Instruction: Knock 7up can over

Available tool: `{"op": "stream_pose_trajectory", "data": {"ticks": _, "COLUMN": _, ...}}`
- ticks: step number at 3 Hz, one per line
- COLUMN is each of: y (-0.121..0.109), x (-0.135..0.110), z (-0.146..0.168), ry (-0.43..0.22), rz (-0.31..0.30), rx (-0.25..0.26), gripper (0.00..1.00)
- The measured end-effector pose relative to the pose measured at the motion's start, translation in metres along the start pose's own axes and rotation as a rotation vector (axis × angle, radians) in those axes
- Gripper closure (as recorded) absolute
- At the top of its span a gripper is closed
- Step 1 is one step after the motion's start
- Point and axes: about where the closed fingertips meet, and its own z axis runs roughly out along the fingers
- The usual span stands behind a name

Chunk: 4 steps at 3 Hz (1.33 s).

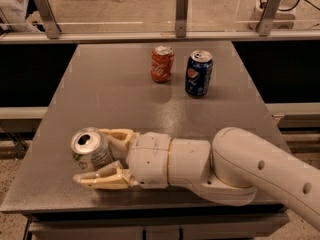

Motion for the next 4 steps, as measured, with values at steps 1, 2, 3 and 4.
{"op": "stream_pose_trajectory", "data": {"ticks": 1, "y": 0.0013, "x": -0.001, "z": 0.0015, "ry": 0.001, "rz": -0.003, "rx": -0.003, "gripper": 0.65}}
{"op": "stream_pose_trajectory", "data": {"ticks": 2, "y": 0.0026, "x": -0.0019, "z": 0.0029, "ry": 0.002, "rz": -0.006, "rx": -0.007, "gripper": 0.88}}
{"op": "stream_pose_trajectory", "data": {"ticks": 3, "y": 0.0037, "x": -0.0027, "z": 0.0041, "ry": 0.003, "rz": -0.008, "rx": -0.01, "gripper": 1.0}}
{"op": "stream_pose_trajectory", "data": {"ticks": 4, "y": 0.0031, "x": -0.0029, "z": 0.0068, "ry": 0.02, "rz": -0.019, "rx": -0.028, "gripper": 1.0}}
